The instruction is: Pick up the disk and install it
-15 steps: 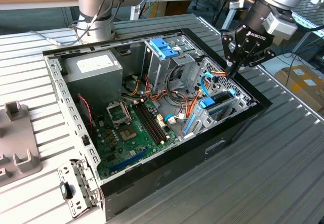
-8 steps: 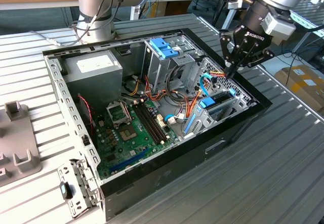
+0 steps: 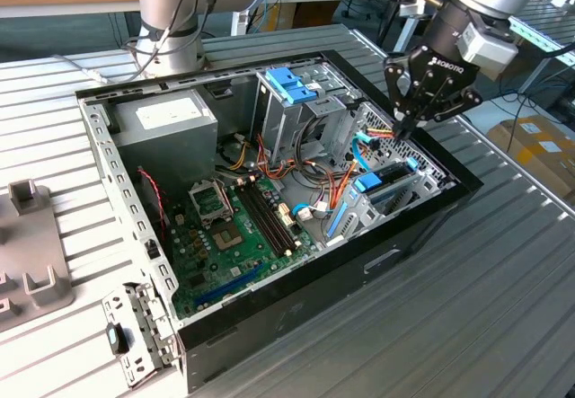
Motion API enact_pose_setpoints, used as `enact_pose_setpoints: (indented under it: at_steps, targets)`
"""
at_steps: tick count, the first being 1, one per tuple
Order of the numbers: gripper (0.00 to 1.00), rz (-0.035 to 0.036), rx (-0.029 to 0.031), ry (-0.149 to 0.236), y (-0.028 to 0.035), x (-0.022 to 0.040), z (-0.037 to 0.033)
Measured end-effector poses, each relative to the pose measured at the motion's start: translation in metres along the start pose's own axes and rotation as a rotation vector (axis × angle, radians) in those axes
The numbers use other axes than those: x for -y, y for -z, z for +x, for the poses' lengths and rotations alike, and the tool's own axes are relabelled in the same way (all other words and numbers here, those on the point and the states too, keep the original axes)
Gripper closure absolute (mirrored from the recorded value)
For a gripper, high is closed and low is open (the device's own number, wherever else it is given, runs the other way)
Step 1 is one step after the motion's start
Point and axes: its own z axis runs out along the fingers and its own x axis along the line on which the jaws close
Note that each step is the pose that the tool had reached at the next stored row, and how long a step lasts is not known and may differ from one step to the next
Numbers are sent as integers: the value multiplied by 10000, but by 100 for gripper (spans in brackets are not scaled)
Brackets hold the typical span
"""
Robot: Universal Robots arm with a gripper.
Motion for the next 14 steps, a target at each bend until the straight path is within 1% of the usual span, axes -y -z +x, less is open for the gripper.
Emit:
enact_pose_setpoints:
  at_steps: [3, 7, 9, 14]
  targets:
    - [82, 5, 5, -119, -4, -15, -15]
    - [82, 23, 27, -481, -11, -16, -17]
    - [82, 44, 50, -912, -12, -16, -16]
    - [82, 73, 82, -1504, -12, -16, -16]
